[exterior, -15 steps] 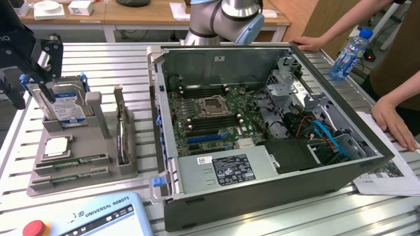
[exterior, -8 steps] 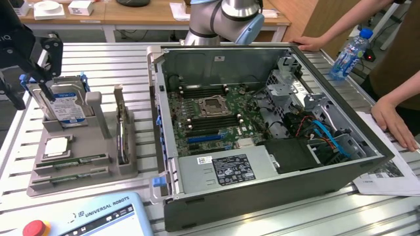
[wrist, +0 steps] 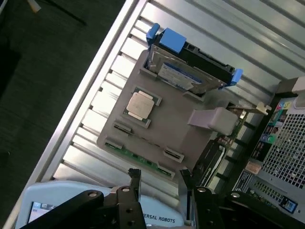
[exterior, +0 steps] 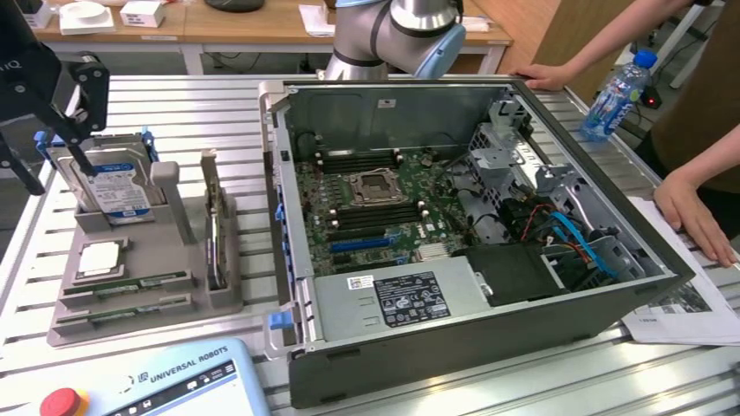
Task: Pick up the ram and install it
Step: 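Pick up the ram and move it above insertion slot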
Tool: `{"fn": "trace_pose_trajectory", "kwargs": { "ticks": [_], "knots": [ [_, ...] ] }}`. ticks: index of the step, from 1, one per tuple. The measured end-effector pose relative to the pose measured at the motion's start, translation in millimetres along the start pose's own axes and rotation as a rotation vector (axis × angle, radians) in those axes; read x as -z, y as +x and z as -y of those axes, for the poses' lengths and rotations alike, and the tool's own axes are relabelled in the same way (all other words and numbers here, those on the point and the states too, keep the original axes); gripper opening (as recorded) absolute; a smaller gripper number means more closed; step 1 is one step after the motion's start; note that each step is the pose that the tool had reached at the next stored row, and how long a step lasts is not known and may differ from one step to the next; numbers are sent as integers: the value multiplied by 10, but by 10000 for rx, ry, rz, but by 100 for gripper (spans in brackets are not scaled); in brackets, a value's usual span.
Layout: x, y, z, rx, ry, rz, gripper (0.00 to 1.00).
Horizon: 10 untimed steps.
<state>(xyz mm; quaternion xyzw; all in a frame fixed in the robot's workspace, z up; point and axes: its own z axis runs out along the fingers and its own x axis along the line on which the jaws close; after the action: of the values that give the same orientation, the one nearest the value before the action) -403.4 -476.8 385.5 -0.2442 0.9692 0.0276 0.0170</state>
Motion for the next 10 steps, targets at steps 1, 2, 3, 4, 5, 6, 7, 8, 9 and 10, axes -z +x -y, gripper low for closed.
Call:
{"fn": "trace_pose_trajectory", "kwargs": {
  "ticks": [1, 2, 3, 4, 5, 6, 7, 8, 9, 10],
  "knots": [
    [0, 0, 0, 143, -6, -7, 45],
    [-1, 0, 0, 285, -12, -13, 45],
    [-1, 0, 0, 429, -19, -20, 45],
    [-1, 0, 0, 572, -25, -27, 45],
    [-1, 0, 0, 712, -31, -34, 45],
    [-1, 0, 0, 863, -37, -41, 45],
    [-1, 0, 0, 996, -42, -48, 45],
    [-1, 0, 0, 1129, -48, -54, 45],
    [-1, 0, 0, 1248, -53, -60, 45],
    [-2, 0, 0, 1385, -60, -66, 45]
  ]
}}
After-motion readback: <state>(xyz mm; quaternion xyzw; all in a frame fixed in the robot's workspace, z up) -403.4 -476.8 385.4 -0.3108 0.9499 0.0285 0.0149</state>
